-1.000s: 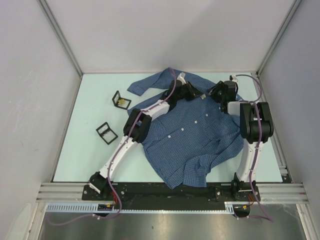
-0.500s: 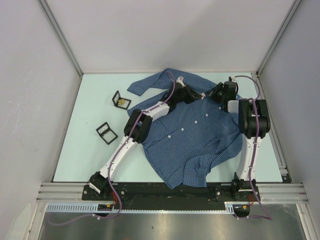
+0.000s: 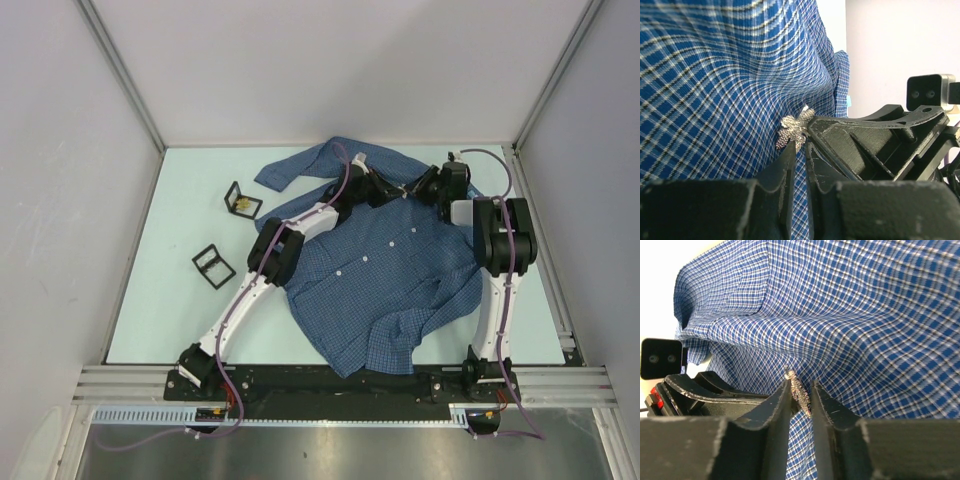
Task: Remove the brooch from the garment
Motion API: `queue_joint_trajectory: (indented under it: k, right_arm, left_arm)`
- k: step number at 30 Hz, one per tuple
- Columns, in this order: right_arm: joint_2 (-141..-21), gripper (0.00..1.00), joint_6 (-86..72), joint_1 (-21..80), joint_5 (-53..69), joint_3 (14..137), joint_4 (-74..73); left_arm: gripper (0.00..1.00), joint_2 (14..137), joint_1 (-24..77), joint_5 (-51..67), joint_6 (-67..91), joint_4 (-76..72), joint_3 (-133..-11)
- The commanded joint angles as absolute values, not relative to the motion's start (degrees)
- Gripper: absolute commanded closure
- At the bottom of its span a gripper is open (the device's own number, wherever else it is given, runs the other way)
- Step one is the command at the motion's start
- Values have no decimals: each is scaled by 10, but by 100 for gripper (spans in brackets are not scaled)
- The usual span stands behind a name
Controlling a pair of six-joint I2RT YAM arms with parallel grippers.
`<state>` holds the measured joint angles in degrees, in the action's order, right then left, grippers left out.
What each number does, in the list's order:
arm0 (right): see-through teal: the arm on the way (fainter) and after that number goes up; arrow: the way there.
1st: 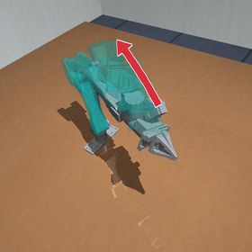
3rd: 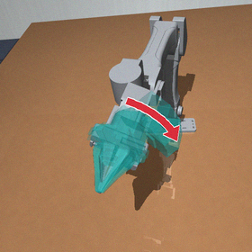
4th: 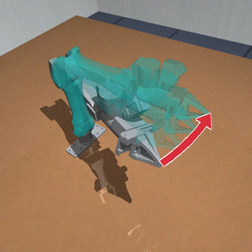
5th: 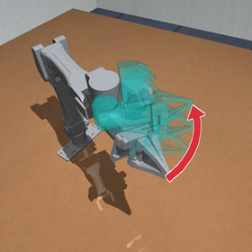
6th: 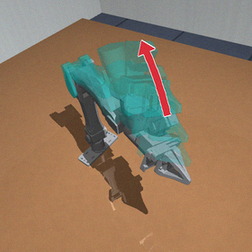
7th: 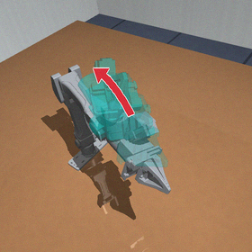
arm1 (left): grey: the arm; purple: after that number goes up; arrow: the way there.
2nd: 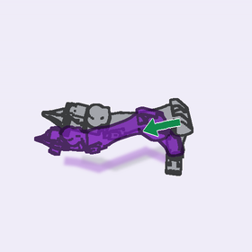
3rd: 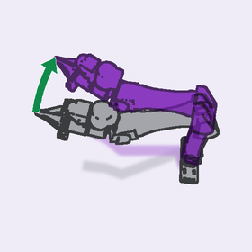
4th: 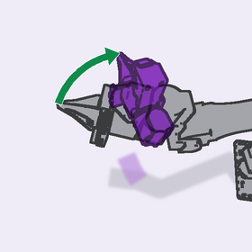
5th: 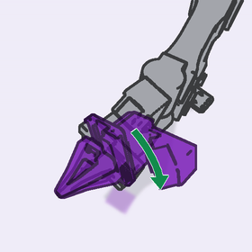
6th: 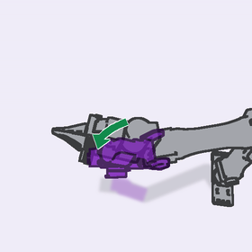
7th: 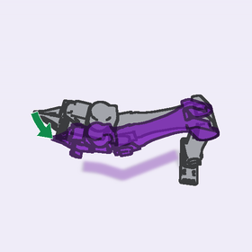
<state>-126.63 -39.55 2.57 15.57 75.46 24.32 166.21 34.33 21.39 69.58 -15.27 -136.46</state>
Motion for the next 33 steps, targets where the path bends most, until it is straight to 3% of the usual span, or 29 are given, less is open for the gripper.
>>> queue_joint_trajectory:
  k: [1,7,10,18,27,33]
  right_arm:
    - [-1272,75,-374,32,163,780,257]
    - [-1253,96,-339,43,124,782,222]
    - [-1238,100,-310,54,91,782,198]
    - [-1203,100,-246,88,-28,798,115]
    - [-1228,100,-146,170,-195,890,-28]
    - [-1268,97,-135,192,-190,954,-82]
  left_arm:
    - [83,1631,341,224,678,-138,-1367]
    - [75,1600,324,286,650,-184,-1335]
    - [66,1565,319,302,600,-168,-1315]
    - [58,1493,319,260,498,-108,-1263]
    - [52,1477,309,238,529,-112,-1216]
    - [53,1480,299,228,545,-92,-1210]
